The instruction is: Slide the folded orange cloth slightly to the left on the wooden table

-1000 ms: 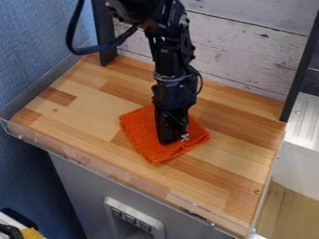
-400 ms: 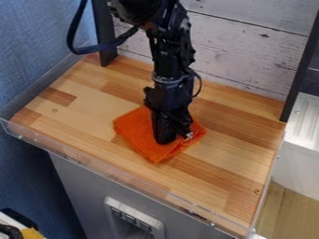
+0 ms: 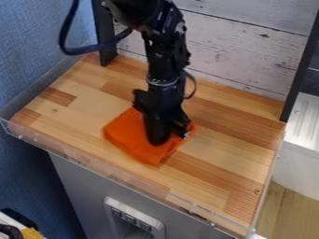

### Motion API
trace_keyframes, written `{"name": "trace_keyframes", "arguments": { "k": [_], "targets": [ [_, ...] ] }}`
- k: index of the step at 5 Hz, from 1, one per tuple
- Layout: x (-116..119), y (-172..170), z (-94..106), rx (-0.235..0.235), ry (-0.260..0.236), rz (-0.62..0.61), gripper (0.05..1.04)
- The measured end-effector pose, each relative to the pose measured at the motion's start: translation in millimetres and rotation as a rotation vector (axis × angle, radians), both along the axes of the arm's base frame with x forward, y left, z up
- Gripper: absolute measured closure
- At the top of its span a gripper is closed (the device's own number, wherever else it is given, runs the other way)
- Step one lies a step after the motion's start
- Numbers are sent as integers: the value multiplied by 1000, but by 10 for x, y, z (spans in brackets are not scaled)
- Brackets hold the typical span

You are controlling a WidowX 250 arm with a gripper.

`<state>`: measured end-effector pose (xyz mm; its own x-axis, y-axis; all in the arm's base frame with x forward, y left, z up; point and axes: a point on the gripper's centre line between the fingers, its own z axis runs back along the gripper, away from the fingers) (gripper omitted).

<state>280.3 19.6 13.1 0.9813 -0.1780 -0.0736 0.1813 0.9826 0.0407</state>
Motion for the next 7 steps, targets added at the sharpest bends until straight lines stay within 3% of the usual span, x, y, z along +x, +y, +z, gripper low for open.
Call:
{"name": "trace_keyframes", "arguments": {
  "k": [2, 3, 6, 7],
  "targets": [
    [-41, -139, 453, -15, -70, 145, 283],
    [-35, -256, 649, -34, -95, 184, 83],
    [43, -666, 1121, -69, -96, 222, 87],
    [15, -796, 1172, -67, -83, 215, 88]
  ]
}}
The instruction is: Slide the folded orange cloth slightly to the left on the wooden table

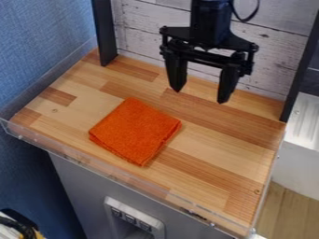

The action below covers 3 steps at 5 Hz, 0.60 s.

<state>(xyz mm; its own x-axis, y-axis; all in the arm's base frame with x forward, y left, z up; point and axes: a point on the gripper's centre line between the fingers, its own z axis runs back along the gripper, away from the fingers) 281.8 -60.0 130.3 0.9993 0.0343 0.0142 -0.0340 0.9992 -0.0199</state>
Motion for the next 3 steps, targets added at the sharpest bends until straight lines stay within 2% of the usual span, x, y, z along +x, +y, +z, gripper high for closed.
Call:
{"name": "trace_keyframes", "arguments": {
  "k": [3],
  "targets": [
    [-9, -337, 84, 24, 10, -20, 87]
  ]
}}
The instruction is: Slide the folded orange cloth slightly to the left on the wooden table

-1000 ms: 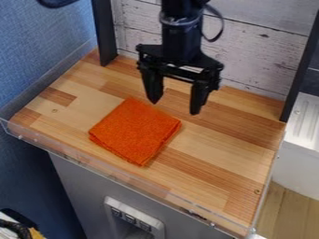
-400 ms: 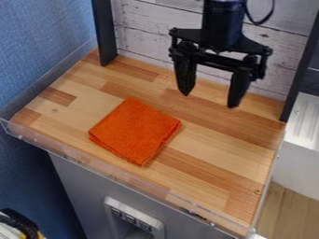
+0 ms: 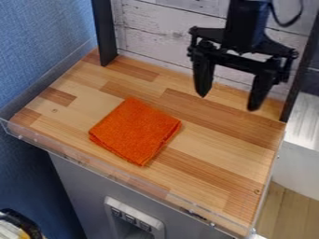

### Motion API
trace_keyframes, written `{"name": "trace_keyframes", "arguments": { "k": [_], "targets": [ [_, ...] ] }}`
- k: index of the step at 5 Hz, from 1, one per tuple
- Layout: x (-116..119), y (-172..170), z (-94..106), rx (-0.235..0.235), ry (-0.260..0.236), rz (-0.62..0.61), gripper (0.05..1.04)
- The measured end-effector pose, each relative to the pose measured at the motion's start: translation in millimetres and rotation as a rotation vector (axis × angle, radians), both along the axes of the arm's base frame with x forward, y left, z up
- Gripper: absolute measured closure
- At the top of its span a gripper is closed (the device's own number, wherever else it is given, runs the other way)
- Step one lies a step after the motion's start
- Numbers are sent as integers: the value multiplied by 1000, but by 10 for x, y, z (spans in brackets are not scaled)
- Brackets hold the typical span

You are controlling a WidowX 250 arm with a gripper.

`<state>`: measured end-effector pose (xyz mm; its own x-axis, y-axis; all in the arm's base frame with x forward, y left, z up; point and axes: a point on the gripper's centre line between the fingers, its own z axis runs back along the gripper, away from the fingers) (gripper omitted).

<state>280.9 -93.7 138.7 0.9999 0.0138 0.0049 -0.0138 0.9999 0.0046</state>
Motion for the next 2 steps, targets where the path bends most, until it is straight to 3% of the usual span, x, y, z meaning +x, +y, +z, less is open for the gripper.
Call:
{"name": "trace_keyframes", "arguments": {
  "k": [2],
  "targets": [
    [29, -93, -13, 10, 17, 7, 86]
  ]
}}
